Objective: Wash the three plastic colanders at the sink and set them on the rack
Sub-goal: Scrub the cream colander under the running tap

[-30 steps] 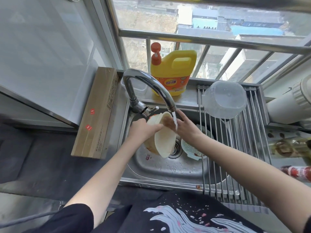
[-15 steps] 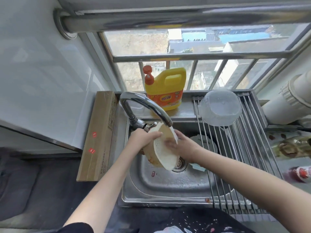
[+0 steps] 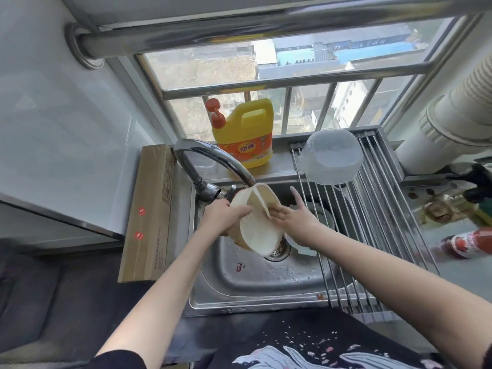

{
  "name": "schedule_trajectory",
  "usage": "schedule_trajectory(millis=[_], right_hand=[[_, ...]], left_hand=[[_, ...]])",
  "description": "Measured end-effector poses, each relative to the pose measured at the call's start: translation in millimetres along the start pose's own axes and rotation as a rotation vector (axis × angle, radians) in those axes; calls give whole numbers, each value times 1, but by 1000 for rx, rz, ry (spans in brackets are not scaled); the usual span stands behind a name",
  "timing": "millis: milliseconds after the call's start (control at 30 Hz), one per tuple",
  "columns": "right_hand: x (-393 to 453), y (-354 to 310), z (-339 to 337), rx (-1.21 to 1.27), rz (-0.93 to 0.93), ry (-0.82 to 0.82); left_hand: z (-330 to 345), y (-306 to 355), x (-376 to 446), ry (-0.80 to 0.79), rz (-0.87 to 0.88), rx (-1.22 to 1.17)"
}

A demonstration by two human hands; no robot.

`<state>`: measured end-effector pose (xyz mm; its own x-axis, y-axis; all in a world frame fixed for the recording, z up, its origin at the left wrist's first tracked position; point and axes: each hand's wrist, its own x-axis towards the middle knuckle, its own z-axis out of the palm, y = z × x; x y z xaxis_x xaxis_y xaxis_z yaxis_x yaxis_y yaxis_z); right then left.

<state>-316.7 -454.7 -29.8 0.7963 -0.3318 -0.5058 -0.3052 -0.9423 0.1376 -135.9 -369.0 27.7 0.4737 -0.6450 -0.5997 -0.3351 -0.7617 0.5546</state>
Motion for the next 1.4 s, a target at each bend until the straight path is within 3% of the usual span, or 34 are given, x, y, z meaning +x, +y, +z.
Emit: schedule_trajectory(millis=[167,333,500,700,867,967,1067,1200,1233,1400], right_hand=[[-7,-43,2,330,-184,-114],[4,-8,3,37,139,72],[-10,-39,10,380,-190,-33],[-4,3,16,86,127,116],[-15,-26,19,335,-242,-13],[-8,-9,23,170,-42,129],[-4,-3,13,150,114,133],[-11,-24,12,294,-271,-17],[-11,-21,14,267,-286,-12],[-4,6,3,71,50,92]], left_hand=[[3,1,-9,144,46,65],[7,-4,-16,144,50,22],[15,3,-23,292,40,-20],[21,-1,-34,257,69,-22],[22,-5,-32,348,25,-25],[23,-9,-35,297,41,-8],[24,-8,-36,295,35,-50],[25,-3,-36,340,10,-85],[25,-4,-37,328,7,-91],[25,-7,-36,279,20,-108]])
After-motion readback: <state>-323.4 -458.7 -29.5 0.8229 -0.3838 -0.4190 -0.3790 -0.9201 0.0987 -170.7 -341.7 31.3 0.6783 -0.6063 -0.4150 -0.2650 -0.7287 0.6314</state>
